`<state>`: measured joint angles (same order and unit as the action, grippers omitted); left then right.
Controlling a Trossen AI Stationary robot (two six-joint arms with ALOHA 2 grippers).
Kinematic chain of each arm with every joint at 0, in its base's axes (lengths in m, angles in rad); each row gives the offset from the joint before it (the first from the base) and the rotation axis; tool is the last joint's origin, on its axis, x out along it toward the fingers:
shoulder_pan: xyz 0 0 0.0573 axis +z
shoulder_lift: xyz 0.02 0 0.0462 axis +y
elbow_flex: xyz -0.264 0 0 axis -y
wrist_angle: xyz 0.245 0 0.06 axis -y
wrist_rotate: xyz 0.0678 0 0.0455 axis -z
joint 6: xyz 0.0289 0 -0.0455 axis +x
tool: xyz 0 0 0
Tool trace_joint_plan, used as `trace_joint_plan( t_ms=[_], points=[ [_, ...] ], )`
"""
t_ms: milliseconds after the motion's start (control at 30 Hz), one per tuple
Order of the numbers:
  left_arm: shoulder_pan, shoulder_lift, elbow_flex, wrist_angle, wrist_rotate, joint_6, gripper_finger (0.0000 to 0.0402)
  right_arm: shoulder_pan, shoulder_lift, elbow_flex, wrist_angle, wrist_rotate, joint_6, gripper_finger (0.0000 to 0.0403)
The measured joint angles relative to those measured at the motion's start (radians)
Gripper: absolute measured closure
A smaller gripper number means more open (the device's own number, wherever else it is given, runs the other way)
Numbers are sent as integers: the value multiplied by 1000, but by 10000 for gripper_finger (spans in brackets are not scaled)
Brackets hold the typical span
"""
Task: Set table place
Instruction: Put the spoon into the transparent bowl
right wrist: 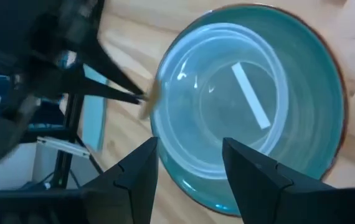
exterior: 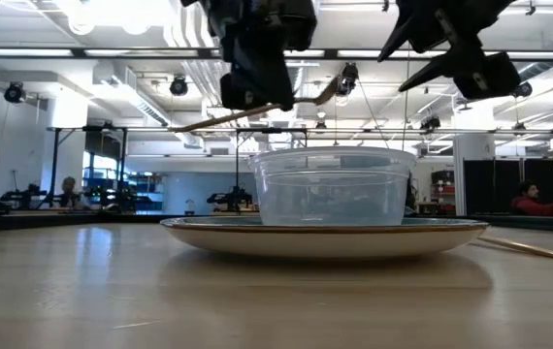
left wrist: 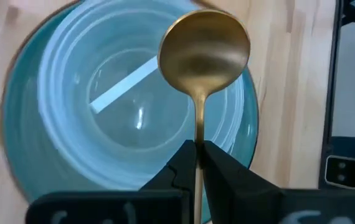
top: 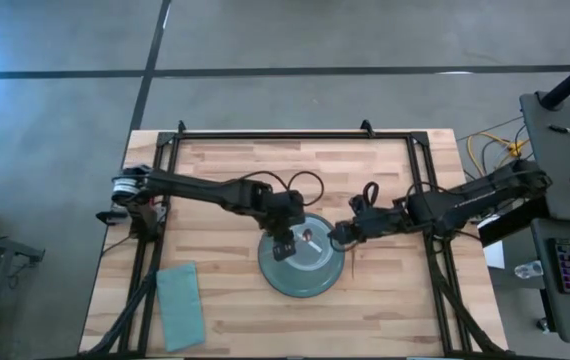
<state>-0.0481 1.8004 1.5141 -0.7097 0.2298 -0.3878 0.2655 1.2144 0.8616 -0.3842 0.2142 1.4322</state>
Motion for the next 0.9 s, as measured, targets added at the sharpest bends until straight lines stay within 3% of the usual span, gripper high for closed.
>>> trace_joint_plan(
  t_ms=[300, 900],
  points=[
    [-25, 112, 102, -72, 0, -26, 401, 14, 34, 0, 12, 23, -13, 232],
    [-22, 117, 117, -94, -29, -48, 401, 24, 203, 0, 233, -30, -57, 232]
  ],
)
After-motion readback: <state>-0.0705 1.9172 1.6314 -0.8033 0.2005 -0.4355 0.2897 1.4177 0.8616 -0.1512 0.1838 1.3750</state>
